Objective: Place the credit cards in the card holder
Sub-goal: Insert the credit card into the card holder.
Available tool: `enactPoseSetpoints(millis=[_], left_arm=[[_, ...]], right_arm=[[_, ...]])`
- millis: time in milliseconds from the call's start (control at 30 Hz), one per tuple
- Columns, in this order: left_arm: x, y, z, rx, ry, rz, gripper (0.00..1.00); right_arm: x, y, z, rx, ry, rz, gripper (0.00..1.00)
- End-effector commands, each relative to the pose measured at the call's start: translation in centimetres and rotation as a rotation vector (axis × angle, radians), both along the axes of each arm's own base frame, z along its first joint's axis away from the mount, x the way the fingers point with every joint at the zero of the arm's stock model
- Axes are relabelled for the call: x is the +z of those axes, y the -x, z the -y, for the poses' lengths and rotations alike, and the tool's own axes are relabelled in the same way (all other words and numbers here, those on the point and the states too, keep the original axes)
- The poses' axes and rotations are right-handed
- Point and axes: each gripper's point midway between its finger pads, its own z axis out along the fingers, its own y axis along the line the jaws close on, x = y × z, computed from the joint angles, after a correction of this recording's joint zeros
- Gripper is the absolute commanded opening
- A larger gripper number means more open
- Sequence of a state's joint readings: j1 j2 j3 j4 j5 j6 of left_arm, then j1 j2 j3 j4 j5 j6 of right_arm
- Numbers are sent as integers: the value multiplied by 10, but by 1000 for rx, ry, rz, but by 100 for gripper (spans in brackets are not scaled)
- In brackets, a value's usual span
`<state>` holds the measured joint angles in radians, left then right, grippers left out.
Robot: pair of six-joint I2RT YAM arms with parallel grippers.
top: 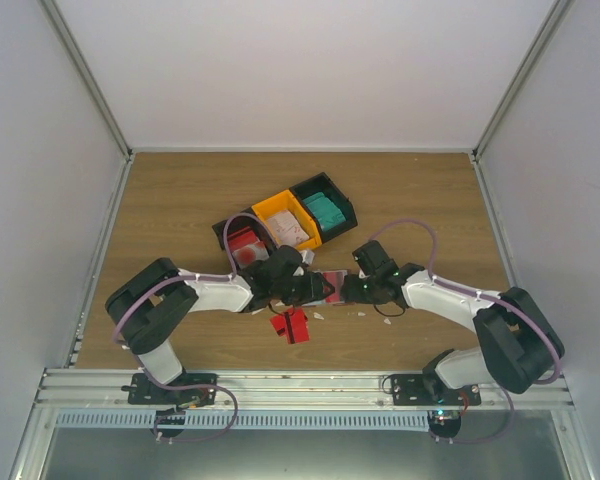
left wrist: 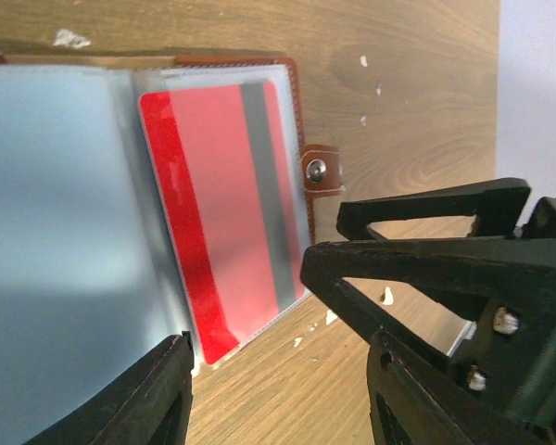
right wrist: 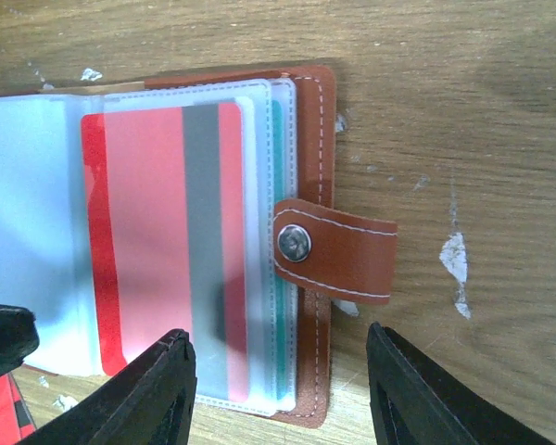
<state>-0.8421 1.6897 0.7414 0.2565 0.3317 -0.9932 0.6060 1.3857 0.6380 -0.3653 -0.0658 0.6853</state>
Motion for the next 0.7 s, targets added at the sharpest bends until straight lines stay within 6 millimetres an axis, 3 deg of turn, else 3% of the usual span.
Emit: enactPoseSetpoints(millis=[0,233,400,533,667], left_arm=[[-7,2,-3,-16,-40,18,53],[-16,-11,7,-27,-87,38,43],[-22,-23,13,-44,-128,74,32],[-30,-27,21,-94,-177,81,31],[-24,-26,30,-137,-162,111,32]], right_arm=[[13,-5,-9,35,-35,31,52],[5,-5,-8,28,-25,16,51],[2,-3,-9,38,-23,11,42],[3,-3,-8,45,-14,10,39],[3,-3,-8,45,-14,13,38]])
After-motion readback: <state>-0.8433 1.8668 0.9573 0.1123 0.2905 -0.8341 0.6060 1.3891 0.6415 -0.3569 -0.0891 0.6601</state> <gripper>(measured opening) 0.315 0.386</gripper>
